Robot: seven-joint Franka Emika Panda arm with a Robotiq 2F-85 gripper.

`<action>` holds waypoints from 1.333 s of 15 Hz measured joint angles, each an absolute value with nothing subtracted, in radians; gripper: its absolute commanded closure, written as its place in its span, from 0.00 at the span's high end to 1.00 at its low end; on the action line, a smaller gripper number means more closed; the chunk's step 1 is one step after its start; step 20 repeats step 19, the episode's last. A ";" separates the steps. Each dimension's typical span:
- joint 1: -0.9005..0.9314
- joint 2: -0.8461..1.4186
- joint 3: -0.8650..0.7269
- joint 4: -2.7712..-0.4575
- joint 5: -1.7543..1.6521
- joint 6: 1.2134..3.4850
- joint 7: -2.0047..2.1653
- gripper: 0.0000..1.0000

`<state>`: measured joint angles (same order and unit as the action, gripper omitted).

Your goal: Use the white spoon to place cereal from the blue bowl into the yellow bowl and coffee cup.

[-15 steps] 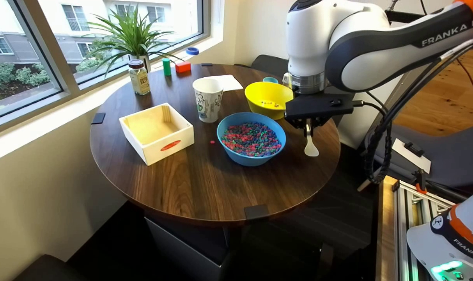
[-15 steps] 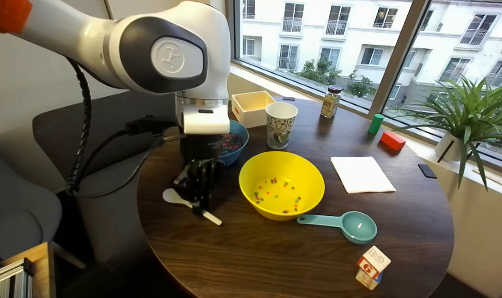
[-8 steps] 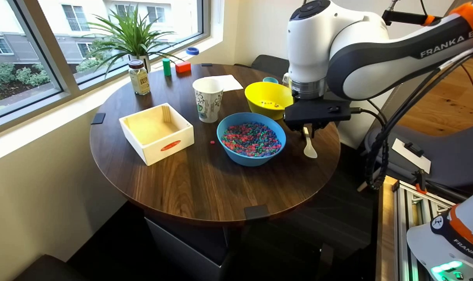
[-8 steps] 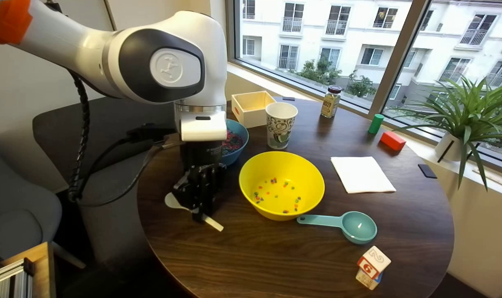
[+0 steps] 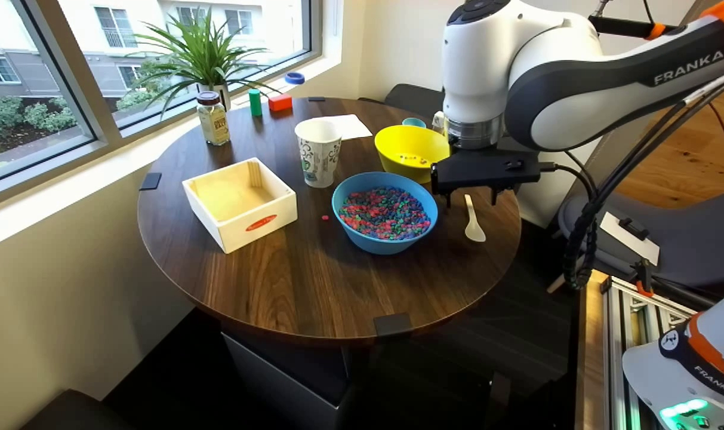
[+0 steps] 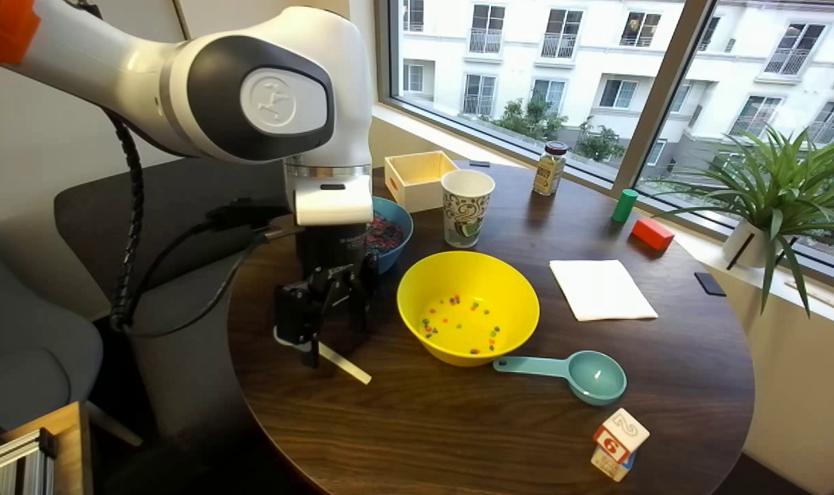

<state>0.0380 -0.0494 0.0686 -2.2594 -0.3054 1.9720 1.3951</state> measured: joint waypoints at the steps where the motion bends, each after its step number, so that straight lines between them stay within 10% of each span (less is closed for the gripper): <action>1: 0.040 -0.057 0.071 -2.260 -0.305 1.972 1.395 1.00; 20: 0.049 -0.355 0.107 -2.282 -0.297 1.846 1.214 1.00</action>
